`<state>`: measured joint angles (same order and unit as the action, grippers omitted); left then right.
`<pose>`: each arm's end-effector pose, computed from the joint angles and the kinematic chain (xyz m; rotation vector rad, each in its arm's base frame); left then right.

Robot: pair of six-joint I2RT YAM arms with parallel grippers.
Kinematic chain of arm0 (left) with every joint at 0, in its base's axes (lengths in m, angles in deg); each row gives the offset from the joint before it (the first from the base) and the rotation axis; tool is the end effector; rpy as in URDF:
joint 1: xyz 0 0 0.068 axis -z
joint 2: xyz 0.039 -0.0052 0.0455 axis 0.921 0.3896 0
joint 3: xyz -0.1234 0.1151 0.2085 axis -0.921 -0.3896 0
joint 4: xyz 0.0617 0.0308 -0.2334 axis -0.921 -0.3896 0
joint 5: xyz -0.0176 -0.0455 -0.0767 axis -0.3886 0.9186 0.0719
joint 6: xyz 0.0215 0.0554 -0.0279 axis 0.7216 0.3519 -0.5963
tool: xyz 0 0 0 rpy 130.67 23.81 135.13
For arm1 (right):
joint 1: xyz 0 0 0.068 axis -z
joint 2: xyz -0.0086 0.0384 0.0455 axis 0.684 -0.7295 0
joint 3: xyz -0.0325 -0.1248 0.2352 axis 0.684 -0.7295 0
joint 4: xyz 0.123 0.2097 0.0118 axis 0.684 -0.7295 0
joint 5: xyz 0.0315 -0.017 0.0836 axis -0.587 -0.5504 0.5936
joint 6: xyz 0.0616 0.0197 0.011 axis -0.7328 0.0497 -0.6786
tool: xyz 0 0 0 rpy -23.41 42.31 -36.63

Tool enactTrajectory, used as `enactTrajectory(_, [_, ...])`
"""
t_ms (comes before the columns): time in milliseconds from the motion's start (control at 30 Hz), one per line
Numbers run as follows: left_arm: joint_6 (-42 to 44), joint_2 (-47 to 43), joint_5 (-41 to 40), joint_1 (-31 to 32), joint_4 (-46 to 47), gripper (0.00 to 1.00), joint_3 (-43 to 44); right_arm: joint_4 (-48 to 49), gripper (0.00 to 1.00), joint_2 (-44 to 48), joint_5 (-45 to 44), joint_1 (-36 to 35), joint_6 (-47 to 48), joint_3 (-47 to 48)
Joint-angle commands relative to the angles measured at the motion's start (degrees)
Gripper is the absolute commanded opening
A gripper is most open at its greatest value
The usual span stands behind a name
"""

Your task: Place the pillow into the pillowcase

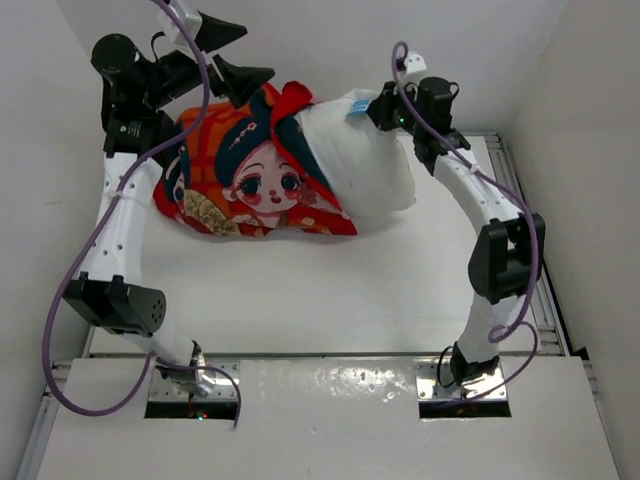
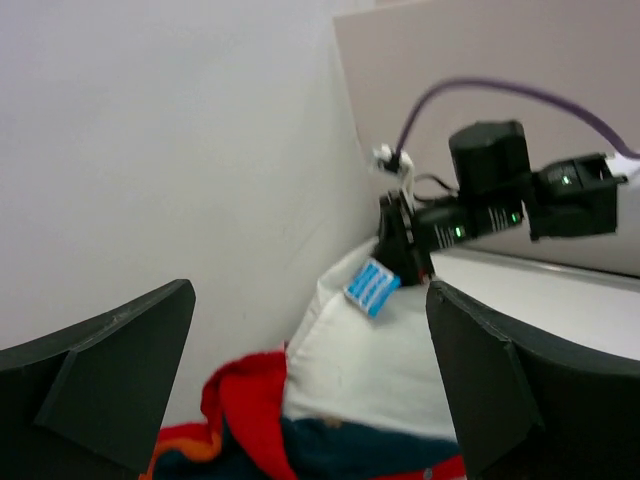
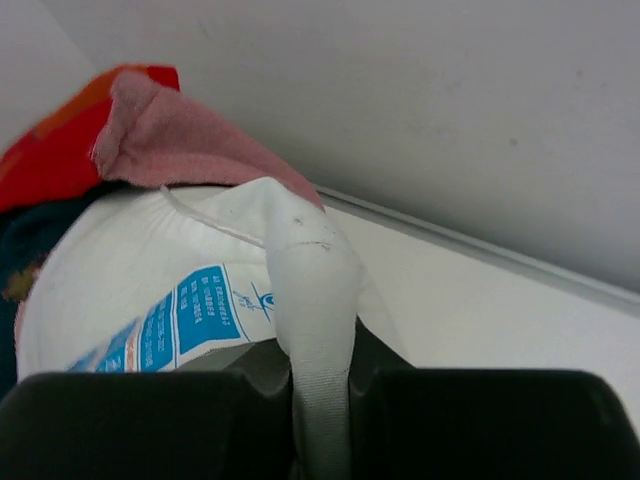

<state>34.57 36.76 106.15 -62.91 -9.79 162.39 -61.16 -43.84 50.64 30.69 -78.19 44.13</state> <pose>0.3074 -0.0637 0.5441 0.8438 1.0822 -0.6197 0.4451 0.1148 0.3561 -0.1502 1.7307 0.6691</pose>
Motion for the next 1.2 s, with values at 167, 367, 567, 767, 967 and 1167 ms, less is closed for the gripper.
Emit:
enactTrajectory(167, [-0.59,3.85,-3.63,-1.97,0.09,1.0,4.56,2.18,0.0,15.98,2.67,-21.09,34.0,-13.92])
enactTrajectory(367, [19.62,2.54,-17.42,-0.13,-23.1,0.83,-1.04,9.53,0.0,16.42,6.22,-18.57,4.77,-21.65])
enactTrajectory(567, [30.27,-0.46,-27.81,3.3,-29.72,0.11,-6.06,11.59,0.0,11.78,3.93,-8.37,-31.03,-28.69])
enactTrajectory(767, [35.12,1.82,-35.35,9.1,-40.27,0.51,-9.04,0.51,0.68,5.62,6.22,-7.48,-30.44,-28.53])
enactTrajectory(967, [27.4,3.23,-33.08,12.44,-37.3,0.79,-14.15,-3.71,0.99,6.13,3.58,-0.55,-29.99,-28.7])
enactTrajectory(1167, [23.88,5.87,-44.48,14.65,-37.9,0.82,-15.73,-10.57,0.99,13.07,-3.44,5.87,-23.76,-34.66])
